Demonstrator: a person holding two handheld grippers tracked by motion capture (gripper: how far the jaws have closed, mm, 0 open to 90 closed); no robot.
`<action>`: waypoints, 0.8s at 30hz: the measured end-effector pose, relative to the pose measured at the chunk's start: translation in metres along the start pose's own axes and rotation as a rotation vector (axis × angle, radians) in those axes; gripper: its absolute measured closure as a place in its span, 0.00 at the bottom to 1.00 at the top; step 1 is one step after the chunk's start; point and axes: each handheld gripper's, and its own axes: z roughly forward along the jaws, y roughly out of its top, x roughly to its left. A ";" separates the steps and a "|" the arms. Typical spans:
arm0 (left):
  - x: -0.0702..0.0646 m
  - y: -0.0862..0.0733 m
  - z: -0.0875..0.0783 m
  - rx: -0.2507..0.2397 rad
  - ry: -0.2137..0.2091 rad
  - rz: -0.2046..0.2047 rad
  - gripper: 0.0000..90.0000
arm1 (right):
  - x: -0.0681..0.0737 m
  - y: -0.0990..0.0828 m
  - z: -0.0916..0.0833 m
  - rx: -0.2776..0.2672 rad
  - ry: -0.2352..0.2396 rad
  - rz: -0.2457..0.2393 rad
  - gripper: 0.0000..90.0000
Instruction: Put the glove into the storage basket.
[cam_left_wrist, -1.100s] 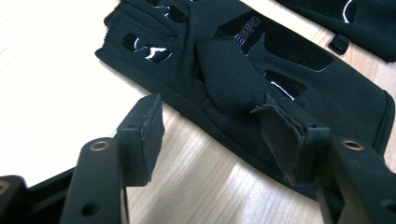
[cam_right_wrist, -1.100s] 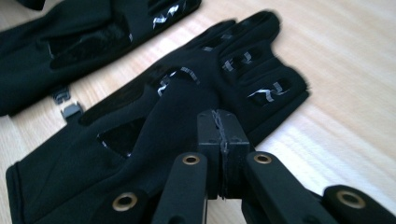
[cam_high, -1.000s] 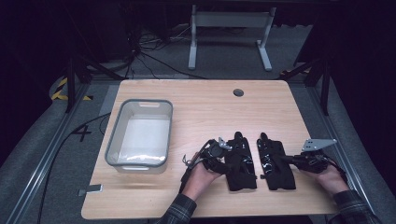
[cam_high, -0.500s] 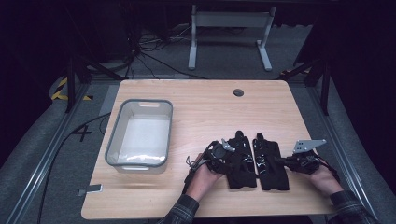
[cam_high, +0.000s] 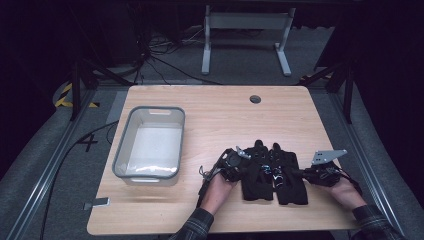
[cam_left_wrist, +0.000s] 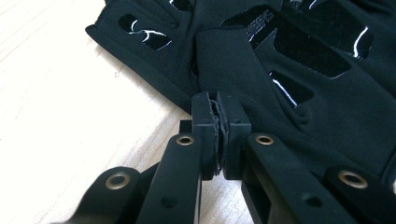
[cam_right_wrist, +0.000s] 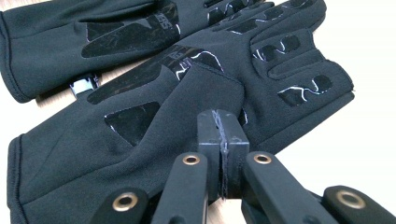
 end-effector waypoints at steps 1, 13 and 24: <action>0.000 0.000 0.000 0.000 0.000 0.000 0.97 | 0.000 0.000 0.000 0.000 0.000 0.000 1.00; 0.004 0.008 -0.028 -0.123 -0.077 -0.021 0.97 | 0.004 0.006 0.007 0.003 0.023 -0.010 1.00; -0.003 0.020 -0.044 -0.197 -0.139 0.000 0.97 | 0.008 0.017 0.016 0.009 0.009 -0.028 1.00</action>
